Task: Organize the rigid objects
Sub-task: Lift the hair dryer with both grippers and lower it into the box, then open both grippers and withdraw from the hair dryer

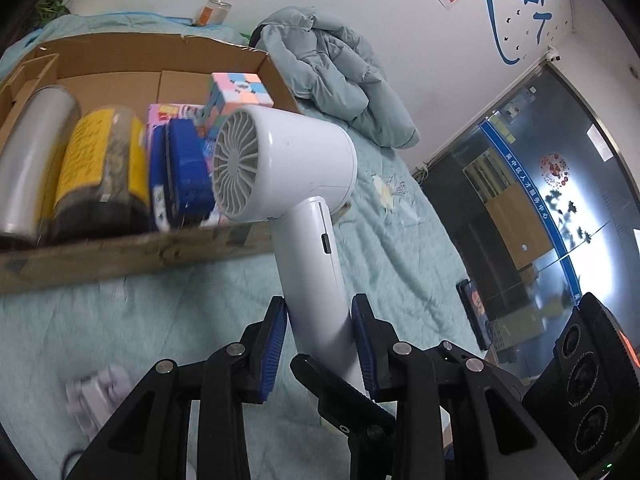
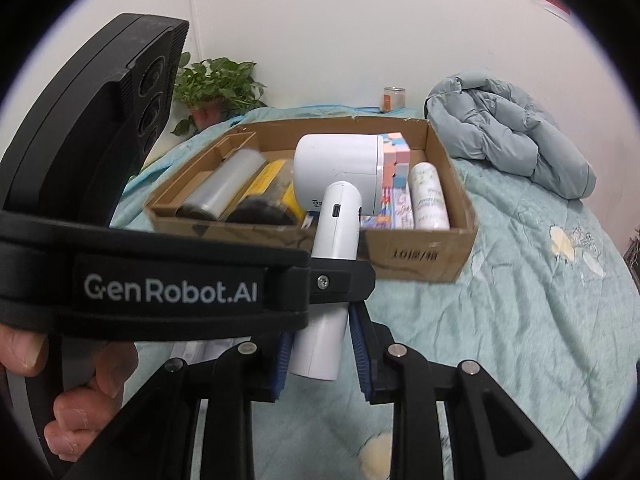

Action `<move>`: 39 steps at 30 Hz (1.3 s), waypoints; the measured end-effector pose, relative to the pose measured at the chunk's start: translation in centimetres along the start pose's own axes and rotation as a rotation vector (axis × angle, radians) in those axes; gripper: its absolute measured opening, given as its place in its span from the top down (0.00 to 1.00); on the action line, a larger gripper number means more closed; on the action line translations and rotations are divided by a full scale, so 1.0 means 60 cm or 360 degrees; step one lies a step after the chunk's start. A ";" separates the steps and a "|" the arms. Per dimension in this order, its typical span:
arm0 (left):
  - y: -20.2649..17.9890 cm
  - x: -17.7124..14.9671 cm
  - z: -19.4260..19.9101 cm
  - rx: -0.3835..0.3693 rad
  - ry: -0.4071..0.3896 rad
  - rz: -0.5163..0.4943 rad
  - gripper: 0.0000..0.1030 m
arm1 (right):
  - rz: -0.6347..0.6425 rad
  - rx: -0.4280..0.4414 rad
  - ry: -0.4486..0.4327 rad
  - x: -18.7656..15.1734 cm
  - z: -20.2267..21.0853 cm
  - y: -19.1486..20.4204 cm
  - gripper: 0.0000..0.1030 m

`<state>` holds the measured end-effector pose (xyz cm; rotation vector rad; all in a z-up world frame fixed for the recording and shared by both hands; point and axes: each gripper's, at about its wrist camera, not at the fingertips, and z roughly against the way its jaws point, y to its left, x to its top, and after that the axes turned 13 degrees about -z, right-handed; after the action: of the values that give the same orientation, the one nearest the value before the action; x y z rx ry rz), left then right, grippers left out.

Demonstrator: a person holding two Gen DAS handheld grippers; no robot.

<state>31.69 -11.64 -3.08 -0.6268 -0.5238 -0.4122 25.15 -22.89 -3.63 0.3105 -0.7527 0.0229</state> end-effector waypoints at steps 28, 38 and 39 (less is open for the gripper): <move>0.114 0.142 -0.060 -0.0028 0.0039 0.0202 0.43 | -0.0166 -0.0003 0.0355 0.142 -0.148 -0.060 0.44; 0.123 0.014 0.100 0.0485 -0.0364 0.0045 0.14 | -0.0083 -0.0035 0.0017 0.083 -0.042 -0.054 0.36; 0.122 0.003 0.106 0.0507 -0.0371 0.0036 0.14 | -0.0075 -0.0037 0.0003 0.078 -0.041 -0.056 0.44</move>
<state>33.45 -2.21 -1.82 -0.3737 -0.7860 -0.2273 30.66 -25.79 -3.05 0.3057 -0.7432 -0.0304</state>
